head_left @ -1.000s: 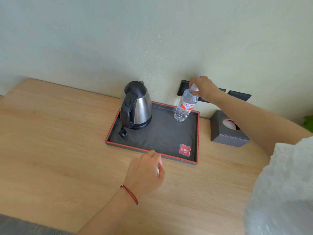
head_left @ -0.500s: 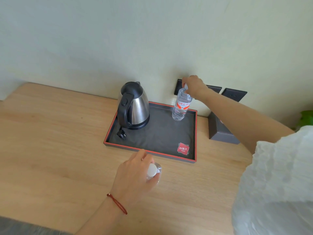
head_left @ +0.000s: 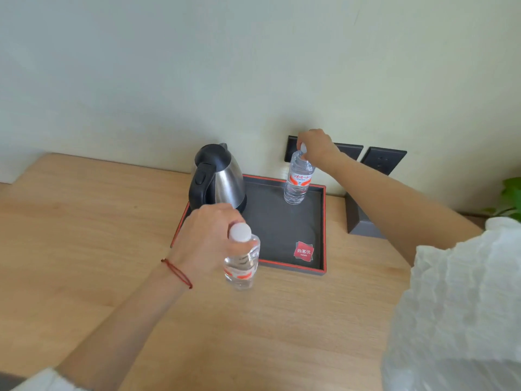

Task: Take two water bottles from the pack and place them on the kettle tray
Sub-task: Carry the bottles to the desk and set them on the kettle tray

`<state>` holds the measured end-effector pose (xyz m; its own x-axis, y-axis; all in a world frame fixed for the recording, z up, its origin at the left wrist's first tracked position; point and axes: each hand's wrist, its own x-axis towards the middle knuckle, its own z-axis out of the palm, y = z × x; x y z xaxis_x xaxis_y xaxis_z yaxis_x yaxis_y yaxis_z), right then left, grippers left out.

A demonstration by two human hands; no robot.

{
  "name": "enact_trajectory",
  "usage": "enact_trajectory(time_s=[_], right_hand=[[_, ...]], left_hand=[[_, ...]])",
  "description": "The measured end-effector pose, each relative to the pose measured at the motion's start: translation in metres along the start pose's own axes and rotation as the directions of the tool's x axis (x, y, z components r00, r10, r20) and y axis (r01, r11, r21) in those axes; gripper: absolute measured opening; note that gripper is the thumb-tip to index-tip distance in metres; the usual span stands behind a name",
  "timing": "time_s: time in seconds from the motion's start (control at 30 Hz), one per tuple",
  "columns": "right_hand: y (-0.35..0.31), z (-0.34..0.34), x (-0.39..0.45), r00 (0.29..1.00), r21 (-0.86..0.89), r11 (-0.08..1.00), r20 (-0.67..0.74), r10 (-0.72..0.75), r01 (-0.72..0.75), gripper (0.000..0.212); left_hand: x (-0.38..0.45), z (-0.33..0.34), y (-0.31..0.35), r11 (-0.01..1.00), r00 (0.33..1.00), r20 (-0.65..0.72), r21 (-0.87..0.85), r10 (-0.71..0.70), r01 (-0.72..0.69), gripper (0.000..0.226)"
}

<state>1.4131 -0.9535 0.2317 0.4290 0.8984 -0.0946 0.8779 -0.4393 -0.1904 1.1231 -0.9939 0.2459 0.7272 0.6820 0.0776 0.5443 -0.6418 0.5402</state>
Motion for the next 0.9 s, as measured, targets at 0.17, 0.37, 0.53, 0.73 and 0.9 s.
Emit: enact_trajectory(time_s=[0.17, 0.37, 0.53, 0.73, 0.9], right_hand=[[-0.002, 0.000, -0.004, 1.000, 0.043, 0.999, -0.014, 0.013, -0.012, 0.029], [-0.003, 0.001, -0.003, 0.998, 0.090, 0.995, -0.037, 0.056, -0.052, 0.031], [0.002, 0.001, -0.002, 0.996, 0.144, 0.986, -0.028, 0.090, -0.085, 0.031], [0.003, 0.007, -0.005, 0.996, 0.108, 0.992, -0.058, 0.063, -0.057, 0.032], [-0.001, 0.004, -0.001, 0.997, 0.098, 0.994, -0.055, 0.056, -0.050, 0.032]], left_hand=[[0.074, -0.019, -0.010, 1.000, 1.000, -0.006, 0.014, -0.001, 0.001, 0.035], [0.157, 0.011, -0.015, 0.992, 0.997, 0.064, 0.120, 0.036, -0.043, 0.028], [0.200, 0.027, -0.012, 0.951, 0.970, 0.198, 0.245, 0.144, -0.191, 0.030], [0.233, 0.026, -0.009, 0.877, 0.868, 0.371, 0.221, 0.329, -0.427, 0.027], [0.230, 0.036, -0.007, 0.906, 0.869, 0.365, 0.127, 0.335, -0.403, 0.032]])
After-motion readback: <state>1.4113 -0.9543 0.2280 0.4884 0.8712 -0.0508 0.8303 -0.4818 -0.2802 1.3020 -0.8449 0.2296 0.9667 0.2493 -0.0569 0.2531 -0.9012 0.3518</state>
